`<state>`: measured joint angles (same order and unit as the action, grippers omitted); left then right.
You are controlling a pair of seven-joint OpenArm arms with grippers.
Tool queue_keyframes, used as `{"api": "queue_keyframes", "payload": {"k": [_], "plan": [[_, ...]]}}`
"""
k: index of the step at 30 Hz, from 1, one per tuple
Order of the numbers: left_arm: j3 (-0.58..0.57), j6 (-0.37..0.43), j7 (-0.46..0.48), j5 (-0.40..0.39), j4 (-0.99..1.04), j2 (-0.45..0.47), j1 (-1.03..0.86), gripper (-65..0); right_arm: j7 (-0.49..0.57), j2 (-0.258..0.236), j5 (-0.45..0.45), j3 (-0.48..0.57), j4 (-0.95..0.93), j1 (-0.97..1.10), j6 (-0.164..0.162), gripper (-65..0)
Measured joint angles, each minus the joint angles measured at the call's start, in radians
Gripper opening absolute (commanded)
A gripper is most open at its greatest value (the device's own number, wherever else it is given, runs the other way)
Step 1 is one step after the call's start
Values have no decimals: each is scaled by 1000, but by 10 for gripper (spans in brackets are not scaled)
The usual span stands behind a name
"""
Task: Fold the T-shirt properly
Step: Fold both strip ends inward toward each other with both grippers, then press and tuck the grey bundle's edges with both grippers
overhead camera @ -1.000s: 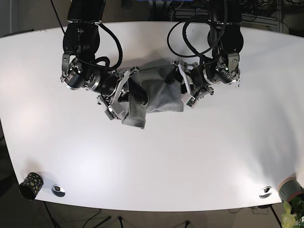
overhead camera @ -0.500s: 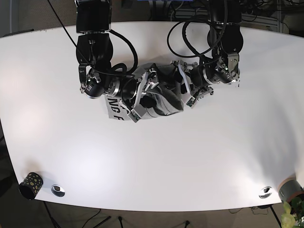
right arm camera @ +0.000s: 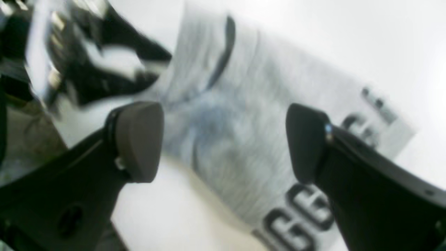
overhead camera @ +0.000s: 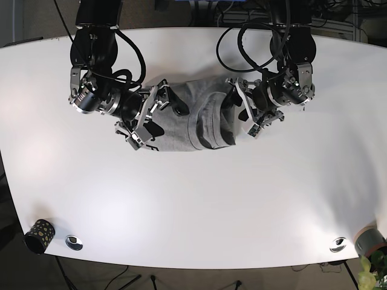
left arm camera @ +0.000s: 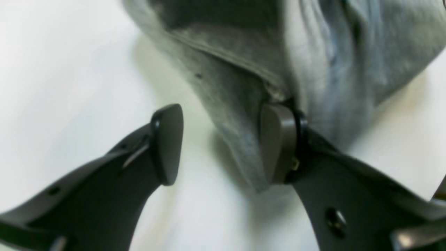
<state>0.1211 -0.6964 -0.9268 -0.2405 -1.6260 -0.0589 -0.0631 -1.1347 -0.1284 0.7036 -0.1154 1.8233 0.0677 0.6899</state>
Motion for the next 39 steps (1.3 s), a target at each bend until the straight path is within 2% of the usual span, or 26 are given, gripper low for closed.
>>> {"api": "queue_keyframes", "payload": {"k": [7, 10, 13, 16, 19, 21, 25, 30, 33, 39], "plan": [[107, -1, 1, -7, -134, 2, -18, -331, -4, 0, -2, 11, 6, 79, 2, -151], [183, 0, 0, 2, -171, 24, -25, -331, -3, 11, -1, 20, 5, 77, 2, -181], [183, 1, -8, 19, -202, 89, -19, -331, -1, 29, 0, 21, 3, 62, 3, -274], [126, 3, -8, 16, -221, 119, -5, -331, 20, 34, 10, -21, -14, 11, 8, -445], [69, 0, 0, 3, -222, 109, 6, -331, 53, 5, 7, -74, -96, -51, 8, -550], [45, -2, 0, -7, -222, 101, 10, -331, 46, -15, -19, -91, -169, -100, -6, -614], [-23, 0, -4, 11, -222, 98, 19, -331, 48, -20, -3, -119, -284, -177, 0, -623], [-92, 0, 0, 6, -209, 17, 20, -331, 75, -46, 3, -136, -400, -239, 2, -623], [-145, -1, 1, 3, -161, -21, 23, -329, 138, -64, -11, -115, -469, -256, -4, -623], [-201, 0, 2, 8, -58, -30, 24, -331, 239, -77, 6, -37, -561, -266, 3, -623]]}}
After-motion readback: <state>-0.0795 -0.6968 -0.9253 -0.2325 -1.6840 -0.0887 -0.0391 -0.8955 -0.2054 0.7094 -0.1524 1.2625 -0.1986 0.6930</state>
